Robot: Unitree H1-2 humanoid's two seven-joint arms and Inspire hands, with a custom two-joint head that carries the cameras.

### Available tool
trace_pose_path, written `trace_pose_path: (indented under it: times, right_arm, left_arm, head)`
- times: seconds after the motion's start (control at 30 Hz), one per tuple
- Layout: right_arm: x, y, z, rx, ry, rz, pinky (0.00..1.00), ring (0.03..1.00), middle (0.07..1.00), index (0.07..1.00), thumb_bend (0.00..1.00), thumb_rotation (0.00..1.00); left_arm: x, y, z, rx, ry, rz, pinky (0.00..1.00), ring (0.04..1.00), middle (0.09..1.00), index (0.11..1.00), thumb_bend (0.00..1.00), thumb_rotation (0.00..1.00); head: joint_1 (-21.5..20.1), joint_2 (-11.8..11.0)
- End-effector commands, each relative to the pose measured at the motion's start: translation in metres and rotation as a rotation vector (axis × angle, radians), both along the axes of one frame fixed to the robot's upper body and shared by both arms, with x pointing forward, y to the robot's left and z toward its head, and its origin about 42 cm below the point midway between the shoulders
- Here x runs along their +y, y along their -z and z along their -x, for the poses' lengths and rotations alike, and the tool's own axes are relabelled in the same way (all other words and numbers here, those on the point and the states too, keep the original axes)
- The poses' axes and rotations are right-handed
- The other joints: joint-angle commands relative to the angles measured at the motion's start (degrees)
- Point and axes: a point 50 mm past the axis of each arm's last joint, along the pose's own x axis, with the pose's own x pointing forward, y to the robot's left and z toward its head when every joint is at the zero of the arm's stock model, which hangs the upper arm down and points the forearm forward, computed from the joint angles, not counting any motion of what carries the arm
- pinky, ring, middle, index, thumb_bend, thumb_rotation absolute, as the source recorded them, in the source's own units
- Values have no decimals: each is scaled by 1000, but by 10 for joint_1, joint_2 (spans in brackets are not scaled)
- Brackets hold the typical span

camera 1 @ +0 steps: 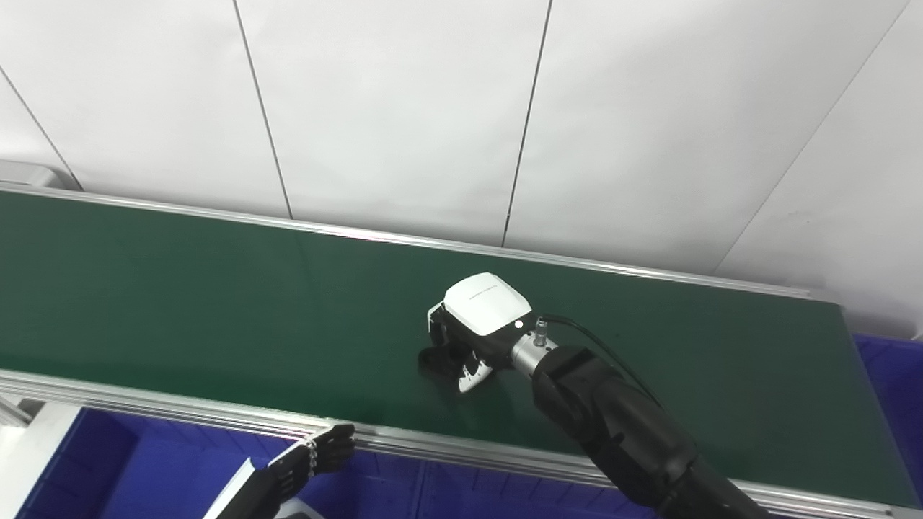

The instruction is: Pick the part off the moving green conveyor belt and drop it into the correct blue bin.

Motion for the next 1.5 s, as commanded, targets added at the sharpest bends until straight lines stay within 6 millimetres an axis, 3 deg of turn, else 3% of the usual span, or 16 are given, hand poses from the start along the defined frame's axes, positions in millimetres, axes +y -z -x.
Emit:
trace_pose_path:
  times: [0.0, 0.2, 0.47, 0.63, 0.73, 0.8, 0.93, 1.07, 1.17, 1.27, 1.47]
  right_arm:
    - [-2, 26, 21, 98, -38, 54, 314, 389, 497, 531, 514, 0]
    - [-7, -7, 31, 87, -3, -125, 310, 375, 497, 539, 511, 0]
    - [-22, -57, 60, 72, 53, -290, 333, 367, 485, 548, 510, 0]
    - [-36, -75, 80, 53, 81, -357, 320, 355, 466, 555, 508, 0]
    - [-42, -79, 90, 53, 95, -386, 302, 396, 507, 494, 517, 0]
    - [-47, -79, 101, 62, 102, -411, 300, 357, 469, 545, 508, 0]
    - [-57, -69, 132, 124, 138, -457, 290, 345, 461, 556, 506, 0]
    - [-61, -59, 158, 168, 172, -479, 237, 387, 510, 490, 516, 0]
    - [-65, -40, 181, 246, 229, -487, 286, 355, 465, 543, 508, 0]
    - [-68, -24, 198, 295, 271, -491, 274, 397, 498, 495, 516, 0]
    - [-76, 4, 216, 361, 350, -453, 186, 398, 502, 487, 518, 0]
  left_arm:
    - [0, -6, -1, -50, 5, 15, 825, 842, 860, 860, 805, 815]
    - [-2, -8, 1, -56, -2, 13, 820, 840, 860, 860, 807, 821]
    - [-3, -14, 3, -74, -3, 20, 819, 839, 859, 859, 795, 820]
    - [-4, -18, 4, -89, -11, 13, 804, 829, 852, 853, 803, 824]
    - [-3, -21, 4, -96, -8, 9, 802, 827, 851, 853, 804, 827]
    - [-2, -23, 4, -102, -3, 8, 802, 827, 852, 854, 797, 823]
    - [-3, -29, 4, -122, 1, 3, 795, 823, 851, 853, 798, 824]
    - [-3, -35, 3, -144, 9, 6, 804, 826, 851, 854, 769, 818]
    - [-3, -39, 3, -157, 13, 21, 809, 828, 851, 851, 772, 791]
    - [-3, -43, 2, -174, 7, 18, 794, 819, 846, 844, 773, 789]
    - [-4, -48, 0, -192, 8, 5, 795, 828, 853, 848, 781, 807]
  head:
    - [1, 0]
    - [1, 8]
    - [3, 27]
    - [2, 38]
    - [1, 47]
    - [0, 54]
    - [-2, 70]
    - [-3, 85]
    - [-7, 103]
    - [-11, 113]
    - [-10, 122]
